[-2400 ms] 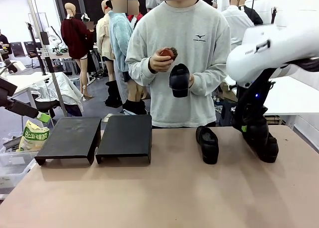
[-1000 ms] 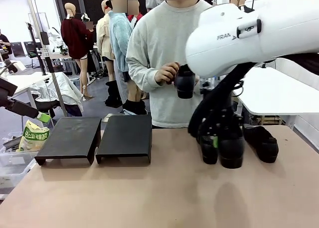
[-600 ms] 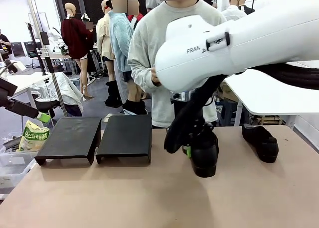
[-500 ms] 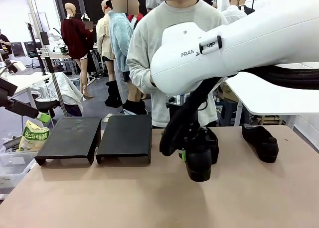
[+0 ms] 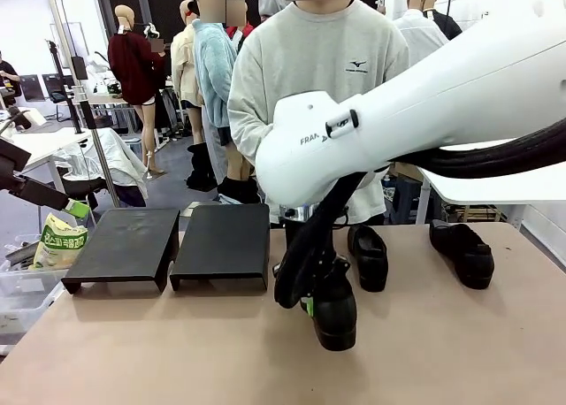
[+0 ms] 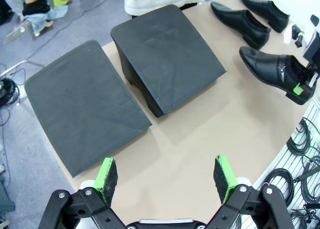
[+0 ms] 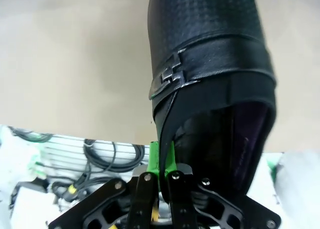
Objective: Organize the shoes by placing them on the stand.
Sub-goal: Pick up one Shoe and place it in the middle of the table.
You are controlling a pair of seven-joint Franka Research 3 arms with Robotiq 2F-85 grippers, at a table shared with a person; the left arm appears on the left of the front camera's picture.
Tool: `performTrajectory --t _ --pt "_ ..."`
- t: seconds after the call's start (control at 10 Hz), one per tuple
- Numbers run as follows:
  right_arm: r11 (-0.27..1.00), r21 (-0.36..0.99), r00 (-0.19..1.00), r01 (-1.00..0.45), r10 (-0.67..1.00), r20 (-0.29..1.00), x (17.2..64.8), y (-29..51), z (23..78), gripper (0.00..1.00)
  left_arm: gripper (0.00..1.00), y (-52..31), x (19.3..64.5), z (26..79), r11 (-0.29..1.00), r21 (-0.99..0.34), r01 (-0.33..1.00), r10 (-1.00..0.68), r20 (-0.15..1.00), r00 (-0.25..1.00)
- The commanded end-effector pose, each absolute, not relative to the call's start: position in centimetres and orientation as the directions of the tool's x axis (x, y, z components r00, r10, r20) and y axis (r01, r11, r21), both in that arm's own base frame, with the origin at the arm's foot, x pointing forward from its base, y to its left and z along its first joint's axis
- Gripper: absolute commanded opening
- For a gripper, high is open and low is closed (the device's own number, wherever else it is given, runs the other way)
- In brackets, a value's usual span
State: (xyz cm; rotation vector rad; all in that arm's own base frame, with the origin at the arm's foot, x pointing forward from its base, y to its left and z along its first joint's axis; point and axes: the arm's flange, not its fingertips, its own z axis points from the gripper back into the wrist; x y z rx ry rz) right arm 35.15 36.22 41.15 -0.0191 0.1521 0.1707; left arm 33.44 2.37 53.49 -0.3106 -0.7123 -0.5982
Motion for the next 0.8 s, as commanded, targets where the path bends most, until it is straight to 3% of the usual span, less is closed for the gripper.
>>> performTrajectory --t 0.0,0.6,0.7 --pt "0.981 0.018 0.964 -0.192 0.192 -0.181 35.1 36.0 40.0 0.00 1.00 2.6 33.5 53.4 0.784 -0.071 0.616 -0.406 0.693 0.596" --pt "0.985 0.073 0.943 -0.159 0.174 -0.284 36.1 36.3 36.1 0.00 1.00 2.6 33.5 53.4 0.784 -0.071 0.616 -0.406 0.693 0.596" --pt "0.985 0.074 0.939 -0.158 0.173 -0.298 36.2 36.4 35.9 0.04 1.00 2.6 33.5 53.4 0.784 -0.071 0.616 -0.406 0.693 0.596"
